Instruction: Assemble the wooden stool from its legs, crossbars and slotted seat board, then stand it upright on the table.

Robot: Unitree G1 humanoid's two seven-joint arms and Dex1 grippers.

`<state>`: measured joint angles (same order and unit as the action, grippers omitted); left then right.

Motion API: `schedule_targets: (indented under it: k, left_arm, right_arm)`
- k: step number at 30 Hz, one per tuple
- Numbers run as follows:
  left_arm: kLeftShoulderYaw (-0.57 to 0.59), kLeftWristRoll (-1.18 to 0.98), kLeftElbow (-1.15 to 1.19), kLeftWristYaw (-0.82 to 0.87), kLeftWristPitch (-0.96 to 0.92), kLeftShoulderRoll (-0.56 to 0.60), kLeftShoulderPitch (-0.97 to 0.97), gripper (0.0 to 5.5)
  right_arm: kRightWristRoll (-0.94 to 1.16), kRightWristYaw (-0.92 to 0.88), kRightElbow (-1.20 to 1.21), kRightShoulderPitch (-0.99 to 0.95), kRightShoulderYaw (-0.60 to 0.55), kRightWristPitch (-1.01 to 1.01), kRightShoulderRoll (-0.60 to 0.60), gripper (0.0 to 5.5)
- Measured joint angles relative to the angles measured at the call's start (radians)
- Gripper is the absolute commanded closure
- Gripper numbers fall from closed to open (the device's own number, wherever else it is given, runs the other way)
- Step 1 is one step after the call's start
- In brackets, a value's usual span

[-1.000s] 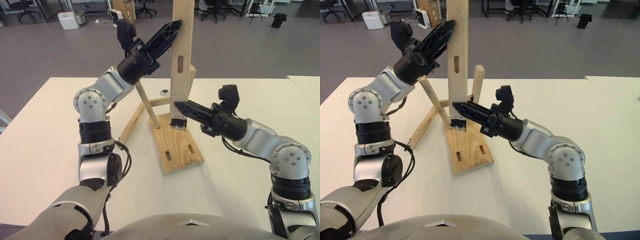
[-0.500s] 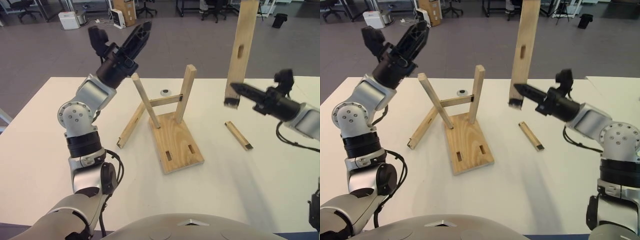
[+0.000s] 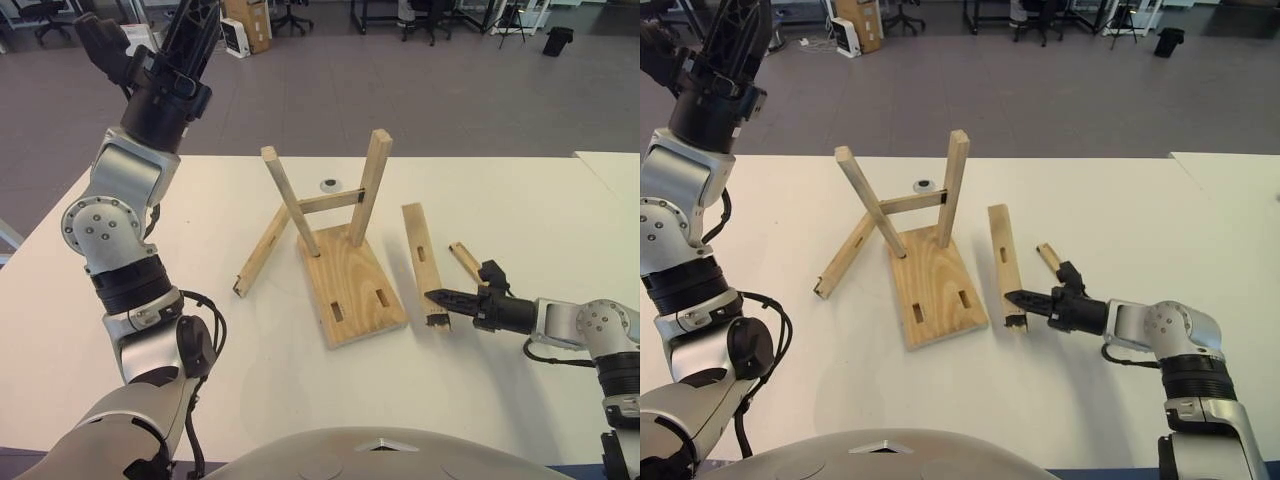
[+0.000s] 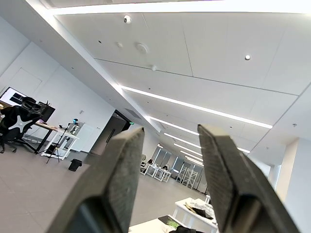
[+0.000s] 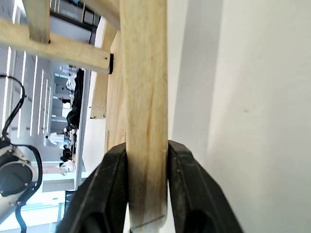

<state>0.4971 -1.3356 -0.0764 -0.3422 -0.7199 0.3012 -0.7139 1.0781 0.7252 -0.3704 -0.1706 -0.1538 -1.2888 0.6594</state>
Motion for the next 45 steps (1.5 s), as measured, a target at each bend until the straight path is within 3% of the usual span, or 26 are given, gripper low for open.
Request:
schedule_targets:
  k: [2,10,13,16,18,22,24,27,29,33,45]
  left_arm:
    - [0.009,-0.024,0.016,0.005,0.006,0.000,-0.003,3.50]
    - [0.016,-0.053,0.043,0.042,0.036,-0.001,-0.059,3.50]
    - [-0.006,-0.021,0.048,0.047,0.038,0.019,-0.059,3.50]
    - [-0.053,0.122,0.054,0.012,0.042,0.142,-0.064,3.50]
    - [-0.101,0.216,0.051,-0.067,0.043,0.231,-0.044,3.50]
    - [-0.297,0.523,0.014,-0.296,0.095,0.443,0.192,3.50]
    - [-0.363,0.627,0.023,-0.369,0.125,0.476,0.285,3.50]
    - [-0.458,0.792,0.102,-0.468,0.207,0.536,0.308,3.50]
    - [-0.495,0.834,0.132,-0.537,0.219,0.553,0.316,3.50]
    - [-0.548,0.833,0.152,-0.675,0.180,0.548,0.390,3.50]
    - [-0.561,0.916,0.371,-0.606,0.161,0.410,0.402,3.50]
  right_arm:
    - [0.018,-0.008,-0.021,-0.017,-0.032,-0.041,-0.015,3.82]
    - [-0.141,0.087,-0.034,-0.045,0.027,-0.030,0.037,2.29]
    - [-0.234,0.113,-0.038,-0.053,0.016,0.089,0.106,2.29]
    - [-0.144,0.094,0.076,-0.074,-0.205,0.074,0.164,2.29]
    - [-0.068,0.074,0.196,-0.113,-0.294,0.054,0.156,2.29]
    - [-0.189,-0.017,0.335,-0.044,-0.299,0.183,0.156,2.29]
    - [-0.230,-0.056,0.370,0.023,-0.293,0.220,0.139,2.29]
    - [-0.122,-0.147,0.390,0.052,-0.451,0.208,0.009,2.29]
    - [-0.094,-0.182,0.391,0.069,-0.531,0.206,-0.007,2.29]
    - [0.006,-0.210,0.462,0.114,-0.572,0.204,-0.093,2.29]
    - [0.103,-0.319,0.496,0.135,-0.588,0.245,-0.155,2.29]
